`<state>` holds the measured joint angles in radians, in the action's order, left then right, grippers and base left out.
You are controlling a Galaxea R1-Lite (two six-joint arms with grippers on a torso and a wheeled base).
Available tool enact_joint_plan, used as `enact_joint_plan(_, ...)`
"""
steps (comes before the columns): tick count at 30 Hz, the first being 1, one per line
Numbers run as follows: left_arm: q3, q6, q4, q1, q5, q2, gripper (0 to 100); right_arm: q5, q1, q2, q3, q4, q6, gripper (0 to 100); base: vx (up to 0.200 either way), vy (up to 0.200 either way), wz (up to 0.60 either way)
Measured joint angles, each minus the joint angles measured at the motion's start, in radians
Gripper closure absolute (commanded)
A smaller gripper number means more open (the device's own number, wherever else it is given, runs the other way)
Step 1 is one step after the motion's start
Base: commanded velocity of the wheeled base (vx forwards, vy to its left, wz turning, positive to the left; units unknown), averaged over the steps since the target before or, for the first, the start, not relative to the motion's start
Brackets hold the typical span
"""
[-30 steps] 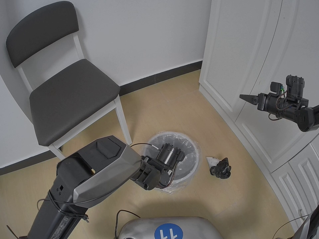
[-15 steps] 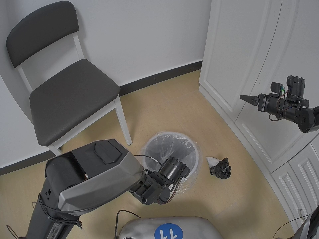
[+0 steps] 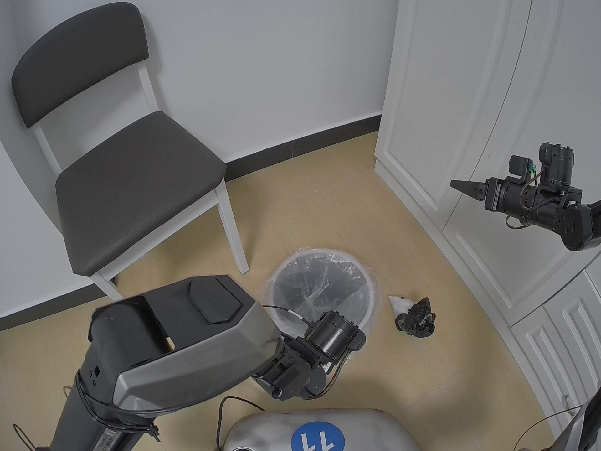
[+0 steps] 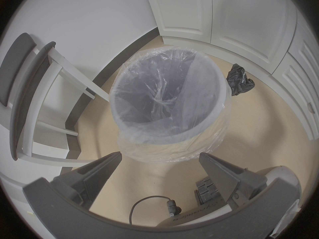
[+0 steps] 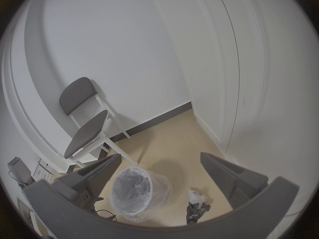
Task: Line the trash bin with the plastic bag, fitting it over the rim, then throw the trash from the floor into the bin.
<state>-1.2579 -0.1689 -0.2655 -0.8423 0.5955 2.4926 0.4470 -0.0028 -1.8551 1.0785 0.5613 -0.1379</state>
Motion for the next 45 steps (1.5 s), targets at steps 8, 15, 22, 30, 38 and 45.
enact_joint_plan(8, -0.025, 0.004, -0.036, 0.014, -0.003, 0.038, 0, -0.001, 0.000, -0.004, 0.000, 0.000, 0.009, 0, 0.000, 0.000, 0.00)
enact_joint_plan(15, 0.020, 0.001, -0.046, 0.003, -0.002, 0.031, 0, 0.000, -0.001, -0.006, -0.008, 0.000, 0.031, 0, 0.000, 0.000, 0.00)
enact_joint_plan(22, 0.095, 0.018, -0.154, -0.076, 0.004, -0.058, 0, 0.001, -0.014, -0.004, 0.005, -0.004, 0.030, 0, 0.000, 0.000, 0.00)
enact_joint_plan(30, -0.081, 0.041, -0.142, -0.018, 0.007, -0.035, 0, -0.002, -0.019, -0.004, 0.011, -0.005, 0.030, 0, 0.000, 0.000, 0.00)
enact_joint_plan(38, -0.397, 0.071, -0.010, 0.053, 0.024, 0.106, 0, -0.006, -0.022, -0.006, 0.014, -0.007, 0.029, 0, 0.000, 0.000, 0.00)
enact_joint_plan(45, -0.646, 0.085, 0.174, 0.103, 0.059, 0.230, 0, -0.006, -0.036, -0.007, 0.012, -0.003, 0.030, 0, 0.000, 0.000, 0.00)
